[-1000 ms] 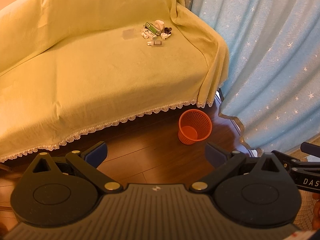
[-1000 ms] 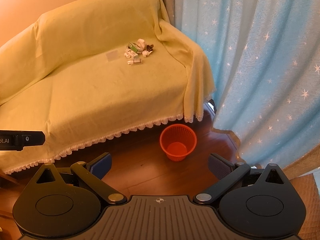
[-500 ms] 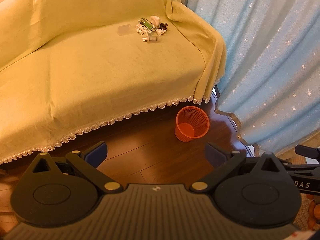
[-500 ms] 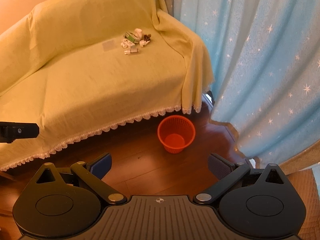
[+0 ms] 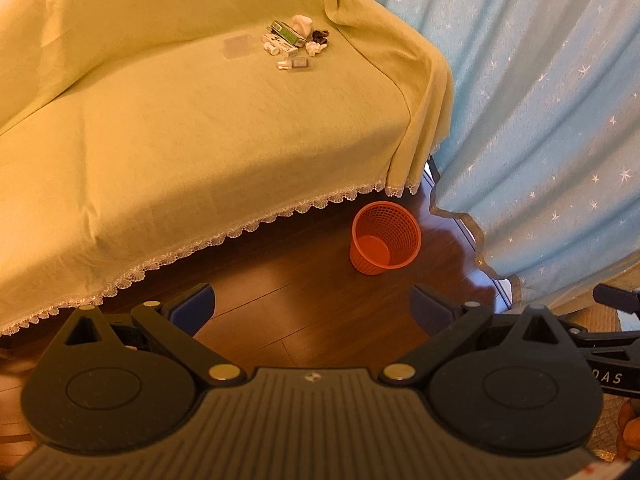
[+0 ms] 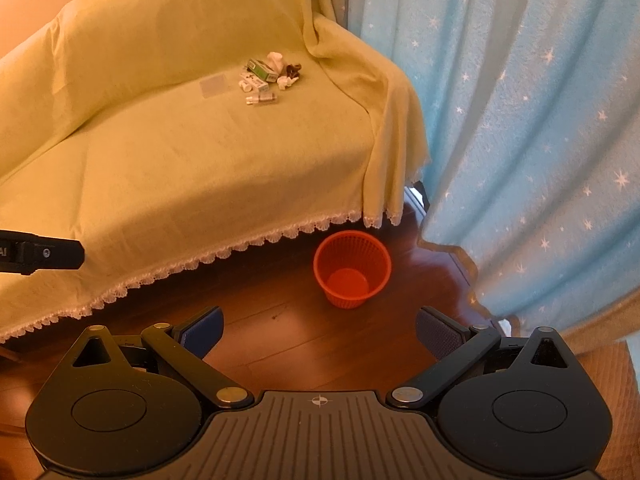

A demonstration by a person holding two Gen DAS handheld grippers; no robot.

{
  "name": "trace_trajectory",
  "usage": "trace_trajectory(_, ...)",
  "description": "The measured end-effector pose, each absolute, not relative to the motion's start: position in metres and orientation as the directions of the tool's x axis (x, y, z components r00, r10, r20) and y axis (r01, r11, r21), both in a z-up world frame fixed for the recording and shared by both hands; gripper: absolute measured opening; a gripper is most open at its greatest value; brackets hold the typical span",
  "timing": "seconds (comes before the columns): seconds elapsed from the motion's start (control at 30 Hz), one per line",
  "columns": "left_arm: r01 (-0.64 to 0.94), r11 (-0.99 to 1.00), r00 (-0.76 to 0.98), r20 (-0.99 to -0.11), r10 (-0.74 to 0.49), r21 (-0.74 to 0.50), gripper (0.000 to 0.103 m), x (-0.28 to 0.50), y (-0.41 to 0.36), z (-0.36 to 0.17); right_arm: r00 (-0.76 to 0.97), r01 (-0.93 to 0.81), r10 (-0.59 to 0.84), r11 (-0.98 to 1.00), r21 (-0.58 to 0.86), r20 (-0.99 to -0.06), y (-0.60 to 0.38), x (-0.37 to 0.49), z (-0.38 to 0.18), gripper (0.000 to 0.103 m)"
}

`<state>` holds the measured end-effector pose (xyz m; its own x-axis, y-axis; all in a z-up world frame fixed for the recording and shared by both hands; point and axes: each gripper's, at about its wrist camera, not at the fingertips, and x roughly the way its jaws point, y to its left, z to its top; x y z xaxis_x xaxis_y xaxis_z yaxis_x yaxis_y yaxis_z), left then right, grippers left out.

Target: Organize objects

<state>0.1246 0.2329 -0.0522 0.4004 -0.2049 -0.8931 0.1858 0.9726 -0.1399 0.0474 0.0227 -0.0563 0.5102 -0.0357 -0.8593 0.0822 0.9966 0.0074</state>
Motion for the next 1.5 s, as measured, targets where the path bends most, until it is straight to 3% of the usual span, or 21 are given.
trace_trajectory(0.2,0.18,0.976,0.405,-0.895,-0.185,-0.121,0.102,0.163,0.197,-0.077,0.509,0.03,0.007,0.999,0.026,-0.861,-0.011,0.088,-0.09,0.1)
trace_trajectory(0.3,0.156,0.982,0.414,-0.896,-0.16,-0.104,0.102,0.185,0.182,-0.097,0.503,-0.019,0.045,0.999,0.041,-0.863,-0.031,0.114,-0.121,0.089)
trace_trajectory(0.4,0.143,0.985,0.412,-0.899,-0.15,-0.099,0.102,0.206,0.168,-0.126,0.481,-0.058,0.068,0.997,0.045,-0.874,-0.048,0.14,-0.159,0.086)
trace_trajectory(0.7,0.142,0.985,0.404,-0.903,-0.147,-0.098,0.102,0.27,0.146,-0.27,0.468,-0.194,0.111,0.981,0.021,-0.877,-0.065,0.199,-0.311,0.084)
trace_trajectory(1.1,0.247,0.967,0.41,-0.897,-0.165,-0.065,0.102,0.318,0.132,-0.489,0.389,-0.409,0.092,0.909,-0.083,-0.917,-0.054,0.265,-0.567,0.059)
trace_trajectory(1.5,0.207,0.972,0.357,-0.917,-0.178,-0.108,0.102,0.316,0.143,-0.577,0.36,-0.521,0.089,0.845,-0.121,-0.929,-0.055,0.293,-0.671,0.041)
